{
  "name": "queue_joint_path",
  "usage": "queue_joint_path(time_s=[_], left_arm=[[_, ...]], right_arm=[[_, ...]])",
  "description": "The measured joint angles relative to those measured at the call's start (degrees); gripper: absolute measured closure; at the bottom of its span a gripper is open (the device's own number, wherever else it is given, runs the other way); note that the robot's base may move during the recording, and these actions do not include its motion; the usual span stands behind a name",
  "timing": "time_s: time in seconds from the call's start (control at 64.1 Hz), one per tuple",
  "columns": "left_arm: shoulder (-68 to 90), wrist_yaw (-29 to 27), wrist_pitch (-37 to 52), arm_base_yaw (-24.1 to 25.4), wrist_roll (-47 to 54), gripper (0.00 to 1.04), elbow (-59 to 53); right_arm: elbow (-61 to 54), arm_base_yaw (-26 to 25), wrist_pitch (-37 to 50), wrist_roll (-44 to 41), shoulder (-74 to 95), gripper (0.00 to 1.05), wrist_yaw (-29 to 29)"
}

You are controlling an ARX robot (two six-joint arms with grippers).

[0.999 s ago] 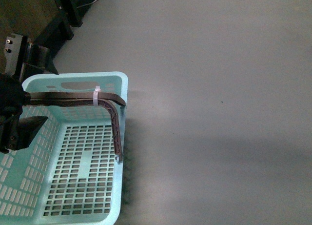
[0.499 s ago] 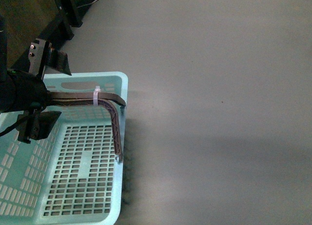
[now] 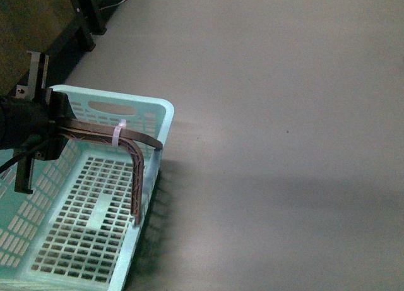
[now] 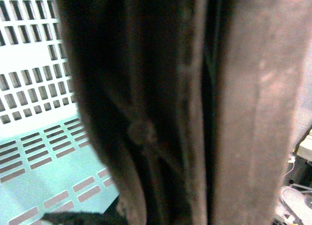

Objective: Pick mango and avocado into basket

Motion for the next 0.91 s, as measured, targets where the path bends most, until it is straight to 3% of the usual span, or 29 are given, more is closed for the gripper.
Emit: queue_joint_path(time_s=[0.359,0.531,0.905], left_arm=[[-26.62,-2.19,-11.02,-3.96,-7.17,0.9,-6.23],[-45.22,-6.71,-20.72,-7.06,-10.12,0.9,-6.34],[-61.24,-10.34,-32.28,-11.93,-12.55,0.9,-6.29]], right_arm=[[0.0,0.0,0.0,0.0,0.0,0.09,0.0],[0.0,0.0,0.0,0.02,0.0,0.09,0.0],[0.0,0.0,0.0,0.02,0.0,0.09,0.0]])
